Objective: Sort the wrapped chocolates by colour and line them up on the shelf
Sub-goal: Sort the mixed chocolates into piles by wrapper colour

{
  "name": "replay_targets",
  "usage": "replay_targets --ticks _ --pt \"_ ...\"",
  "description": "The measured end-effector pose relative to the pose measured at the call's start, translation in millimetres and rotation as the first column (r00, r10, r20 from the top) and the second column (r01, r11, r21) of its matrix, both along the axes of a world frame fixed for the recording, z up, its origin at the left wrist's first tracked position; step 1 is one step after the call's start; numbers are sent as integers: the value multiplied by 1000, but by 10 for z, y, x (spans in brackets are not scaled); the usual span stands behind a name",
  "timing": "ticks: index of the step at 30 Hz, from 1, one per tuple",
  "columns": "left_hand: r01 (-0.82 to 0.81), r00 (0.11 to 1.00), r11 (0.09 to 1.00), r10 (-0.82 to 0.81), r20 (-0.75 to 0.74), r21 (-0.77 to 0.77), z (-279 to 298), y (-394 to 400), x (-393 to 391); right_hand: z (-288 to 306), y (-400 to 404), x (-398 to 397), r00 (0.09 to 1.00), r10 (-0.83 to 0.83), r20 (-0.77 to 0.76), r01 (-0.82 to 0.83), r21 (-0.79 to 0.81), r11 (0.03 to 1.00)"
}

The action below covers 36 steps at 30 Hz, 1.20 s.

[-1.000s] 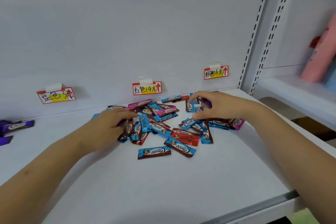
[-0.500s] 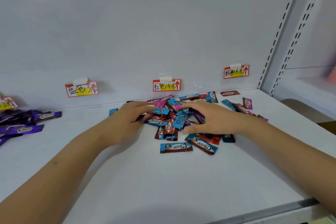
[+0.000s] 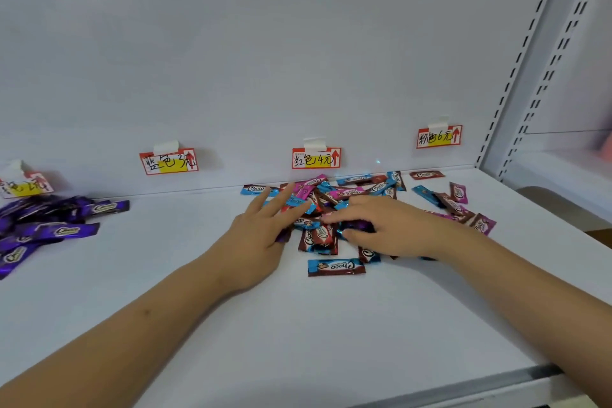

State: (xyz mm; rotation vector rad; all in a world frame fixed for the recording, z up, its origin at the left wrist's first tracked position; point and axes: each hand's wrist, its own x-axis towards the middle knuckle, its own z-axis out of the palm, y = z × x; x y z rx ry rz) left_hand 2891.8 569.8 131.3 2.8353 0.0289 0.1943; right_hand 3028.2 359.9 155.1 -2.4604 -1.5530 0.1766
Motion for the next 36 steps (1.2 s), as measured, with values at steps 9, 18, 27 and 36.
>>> replay_targets --ticks 9,18,27,36 --pt "-13 995 992 1 95 124 37 -3 336 132 149 128 990 -142 -24 144 99 985" --pt "-60 983 942 113 143 -330 -11 198 384 145 441 318 932 -289 220 295 6 956" --pt "-42 966 918 138 219 -394 -5 225 363 52 521 379 972 -230 -57 234 83 969" --pt "-140 909 844 317 270 -518 98 200 232 172 194 568 907 -373 -195 414 254 874"
